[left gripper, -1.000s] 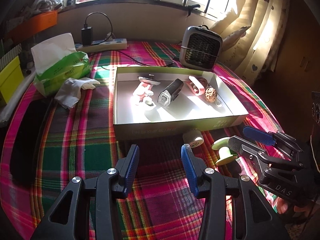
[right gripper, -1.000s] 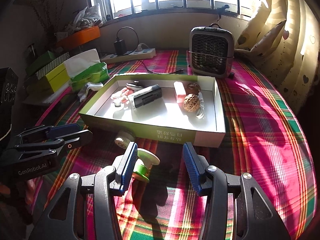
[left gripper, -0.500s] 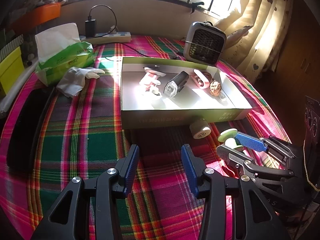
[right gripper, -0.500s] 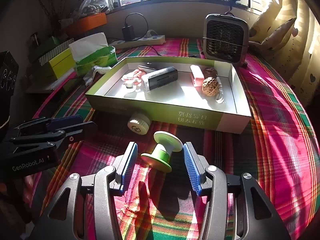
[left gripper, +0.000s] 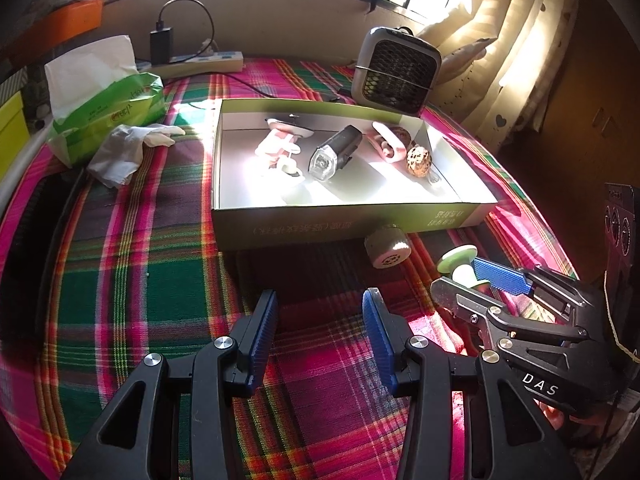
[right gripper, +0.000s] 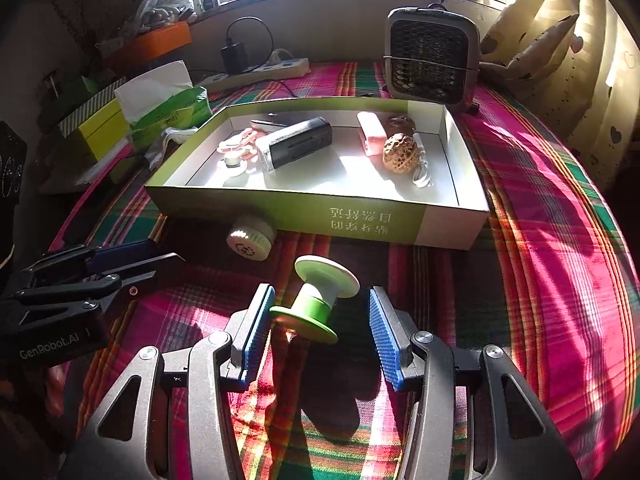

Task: Organize objects
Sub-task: 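Grasp the green-and-white spool with the right gripper while the left gripper approaches the white roll, then grasp the white round roll with the left gripper while the right gripper holds the spool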

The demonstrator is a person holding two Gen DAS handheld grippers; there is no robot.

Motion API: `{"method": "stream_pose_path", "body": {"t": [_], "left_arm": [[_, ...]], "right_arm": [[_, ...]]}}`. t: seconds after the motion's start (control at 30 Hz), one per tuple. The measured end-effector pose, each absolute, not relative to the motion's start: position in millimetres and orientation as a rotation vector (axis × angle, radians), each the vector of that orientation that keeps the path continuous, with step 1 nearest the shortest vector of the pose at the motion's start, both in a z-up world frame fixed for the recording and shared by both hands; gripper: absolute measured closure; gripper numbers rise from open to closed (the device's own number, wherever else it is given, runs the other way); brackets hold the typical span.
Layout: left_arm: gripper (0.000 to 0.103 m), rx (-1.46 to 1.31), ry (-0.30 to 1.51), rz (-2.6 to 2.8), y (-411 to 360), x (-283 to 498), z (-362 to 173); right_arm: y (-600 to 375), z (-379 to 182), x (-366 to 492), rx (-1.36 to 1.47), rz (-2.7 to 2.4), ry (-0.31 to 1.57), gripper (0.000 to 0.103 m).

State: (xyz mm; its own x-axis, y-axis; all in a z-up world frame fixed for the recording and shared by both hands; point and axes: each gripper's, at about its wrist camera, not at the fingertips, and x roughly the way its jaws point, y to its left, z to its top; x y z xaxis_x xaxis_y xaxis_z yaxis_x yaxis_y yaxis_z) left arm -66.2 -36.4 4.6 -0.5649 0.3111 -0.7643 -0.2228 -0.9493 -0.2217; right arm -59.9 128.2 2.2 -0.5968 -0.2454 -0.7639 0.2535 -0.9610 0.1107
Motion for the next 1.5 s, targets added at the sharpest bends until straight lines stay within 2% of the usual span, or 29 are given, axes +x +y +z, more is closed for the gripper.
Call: {"method": "stream_pose_path", "body": {"t": [0.13, 0.3, 0.43, 1.5], "left_arm": [[0.061, -1.269, -0.151, 2.516, -31.4, -68.9, 4.3], [0.061, -1.274, -0.145, 2.501, -25.1, -71.3, 3.7], [0.061, -1.277, -0.145, 2.486, -19.7, -74.5, 3.9], [0.062, -1.285, -0.022, 2.55, 20.8, -97.8, 6.2]], "right_arm": [[134.0, 2.5, -59.1, 1.234, -2.585, -0.001, 0.055], [138.8, 2.7, -57.3, 1.231, -2.584, -0.008, 0.06], [142.3, 2.7, -56.5, 1.229, -2.584, -0.02, 0.069], [165.6, 2.0, -56.6, 1.228, -2.585, -0.083, 0.069]]}}
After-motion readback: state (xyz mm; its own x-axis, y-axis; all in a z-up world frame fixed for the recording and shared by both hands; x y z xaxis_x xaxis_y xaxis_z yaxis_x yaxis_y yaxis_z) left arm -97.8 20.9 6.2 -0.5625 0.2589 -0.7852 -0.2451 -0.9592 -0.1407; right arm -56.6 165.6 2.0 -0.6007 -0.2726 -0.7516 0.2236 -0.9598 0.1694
